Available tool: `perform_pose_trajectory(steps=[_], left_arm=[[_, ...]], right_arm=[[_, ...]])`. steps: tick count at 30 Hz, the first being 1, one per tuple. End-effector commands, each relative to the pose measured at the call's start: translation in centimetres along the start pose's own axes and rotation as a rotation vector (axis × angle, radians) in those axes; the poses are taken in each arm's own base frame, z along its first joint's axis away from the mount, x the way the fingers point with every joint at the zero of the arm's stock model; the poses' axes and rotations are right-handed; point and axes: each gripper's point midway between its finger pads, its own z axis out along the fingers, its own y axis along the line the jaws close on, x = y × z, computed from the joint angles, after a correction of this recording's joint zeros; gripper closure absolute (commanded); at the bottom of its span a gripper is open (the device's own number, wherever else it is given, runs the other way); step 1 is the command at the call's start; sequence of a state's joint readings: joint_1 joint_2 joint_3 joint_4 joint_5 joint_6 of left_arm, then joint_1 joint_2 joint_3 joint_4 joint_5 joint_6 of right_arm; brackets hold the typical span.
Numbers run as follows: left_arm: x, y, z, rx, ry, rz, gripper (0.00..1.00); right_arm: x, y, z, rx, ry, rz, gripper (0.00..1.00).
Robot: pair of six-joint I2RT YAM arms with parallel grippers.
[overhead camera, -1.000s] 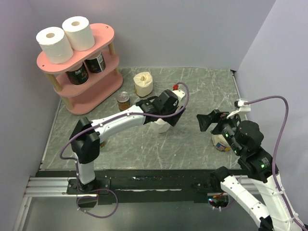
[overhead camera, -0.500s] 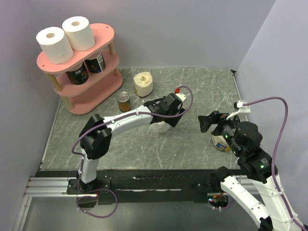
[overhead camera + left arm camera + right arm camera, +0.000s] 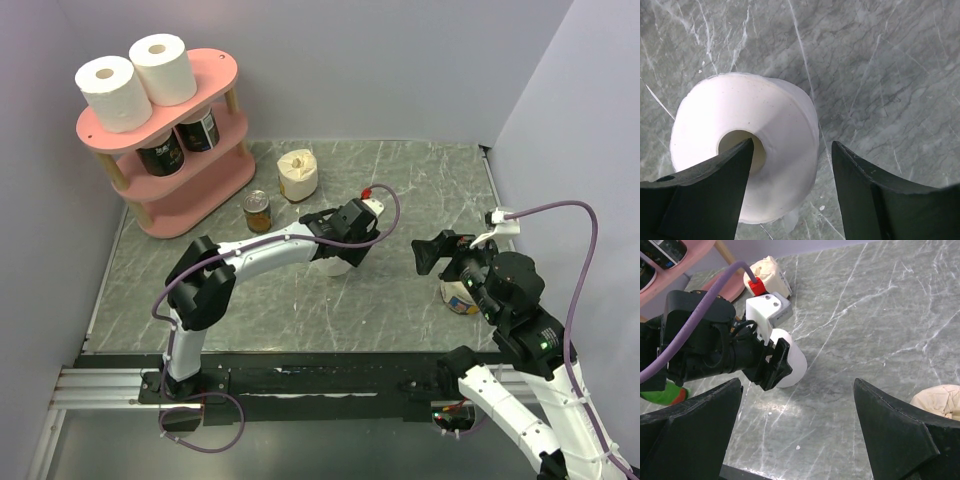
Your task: Place and organize the paper towels onto the shelf
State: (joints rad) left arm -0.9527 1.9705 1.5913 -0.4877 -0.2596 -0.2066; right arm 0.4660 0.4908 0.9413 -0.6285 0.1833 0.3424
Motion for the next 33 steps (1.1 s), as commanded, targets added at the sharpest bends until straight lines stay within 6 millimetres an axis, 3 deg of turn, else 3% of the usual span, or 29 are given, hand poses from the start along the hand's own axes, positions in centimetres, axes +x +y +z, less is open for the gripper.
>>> perform_pose_trajectory(steps=[1,7,9,13,25,29,33], left_arm=[[-0.5,0.3,0.2,-0.016,-0.022,-0.027,0.31],[-0.5,0.5,0.1,-0.021,-0.025,-0.025,0.47],[-1.1,0.7,-0.5,-0.026,-0.040,-0.023,0.54],[-3.1,1.5,-2.6,-0.050,-0.081,-0.019,0.58],[-12.3,5.6,-13.8,-0.153,-0.285,0.029,0.60],[-15.5,8.4,-16.9,-0.253,-0.350,0.039,0.60],[-19.1,12.7,-20.6,-0.380,-0.436,0.065,0.62]], right_arm=[[-2.3,0.4,-0.5,-0.014,-0.080,0.007,0.00],[-2.6,0.4,-0.9,-0.015,-0.090,0.011,0.00],[-2.6,0.4,-0.9,-0.016,-0.092,0.008,0.00],[-2.7,0.4,-0.9,-0.015,-0.090,0.008,0.01],[-3.8,0.6,-1.7,-0.019,-0.114,0.010,0.00],[-4.2,0.6,-2.0,-0.022,-0.125,0.013,0.01],[-4.4,0.9,-2.4,-0.035,-0.128,0.017,0.00]])
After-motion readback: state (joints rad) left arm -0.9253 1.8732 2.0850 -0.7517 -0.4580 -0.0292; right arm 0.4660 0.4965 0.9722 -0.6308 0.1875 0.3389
